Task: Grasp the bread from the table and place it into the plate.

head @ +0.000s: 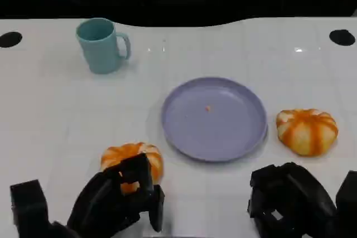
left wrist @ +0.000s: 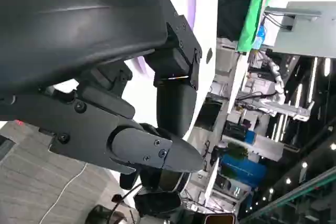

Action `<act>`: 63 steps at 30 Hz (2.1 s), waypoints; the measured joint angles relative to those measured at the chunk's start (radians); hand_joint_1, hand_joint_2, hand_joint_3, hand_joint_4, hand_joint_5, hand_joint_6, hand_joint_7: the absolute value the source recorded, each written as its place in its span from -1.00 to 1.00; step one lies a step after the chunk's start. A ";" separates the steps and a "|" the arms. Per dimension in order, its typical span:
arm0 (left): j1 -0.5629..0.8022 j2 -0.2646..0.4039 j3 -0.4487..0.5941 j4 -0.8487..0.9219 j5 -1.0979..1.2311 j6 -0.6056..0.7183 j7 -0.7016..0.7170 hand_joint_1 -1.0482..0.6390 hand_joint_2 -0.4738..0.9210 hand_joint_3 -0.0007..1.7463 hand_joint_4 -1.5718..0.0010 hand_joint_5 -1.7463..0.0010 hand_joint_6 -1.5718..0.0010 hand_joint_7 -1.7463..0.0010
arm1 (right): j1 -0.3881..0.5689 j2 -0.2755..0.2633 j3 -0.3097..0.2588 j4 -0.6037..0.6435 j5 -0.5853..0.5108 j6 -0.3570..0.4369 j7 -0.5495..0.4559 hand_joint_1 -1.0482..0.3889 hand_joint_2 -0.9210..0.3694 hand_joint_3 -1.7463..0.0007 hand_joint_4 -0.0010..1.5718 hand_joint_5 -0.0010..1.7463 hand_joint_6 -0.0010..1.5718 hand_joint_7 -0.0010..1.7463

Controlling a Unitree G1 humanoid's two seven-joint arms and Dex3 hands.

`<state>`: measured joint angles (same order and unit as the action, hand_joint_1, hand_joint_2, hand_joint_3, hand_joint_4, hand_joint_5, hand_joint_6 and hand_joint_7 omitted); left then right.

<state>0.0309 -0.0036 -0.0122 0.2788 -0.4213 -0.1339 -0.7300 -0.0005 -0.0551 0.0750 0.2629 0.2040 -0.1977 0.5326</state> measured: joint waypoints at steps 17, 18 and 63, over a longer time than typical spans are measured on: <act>0.000 -0.001 0.000 0.000 0.000 0.001 0.000 -0.56 1.00 -0.86 -0.17 -1.00 0.04 -0.89 | 0.000 0.000 0.002 -0.001 -0.002 0.000 -0.003 -1.00 0.32 -0.57 0.93 0.56 1.00 0.21; 0.000 -0.001 0.000 0.000 -0.001 0.002 0.000 -0.56 1.00 -0.87 -0.17 -1.00 0.04 -0.88 | 0.000 0.000 0.002 -0.001 -0.002 0.000 -0.003 -1.00 0.32 -0.57 0.93 0.56 1.00 0.21; 0.035 0.409 -0.185 -0.799 1.136 0.325 0.336 -0.64 1.00 -0.82 0.66 0.38 0.61 0.98 | -0.010 0.014 0.006 -0.007 -0.013 0.029 -0.011 -1.00 0.37 -0.59 0.94 0.52 1.00 0.18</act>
<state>0.0655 0.4053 -0.1975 -0.5203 0.7148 0.1912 -0.3937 -0.0106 -0.0409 0.0813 0.2558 0.1912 -0.1687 0.5213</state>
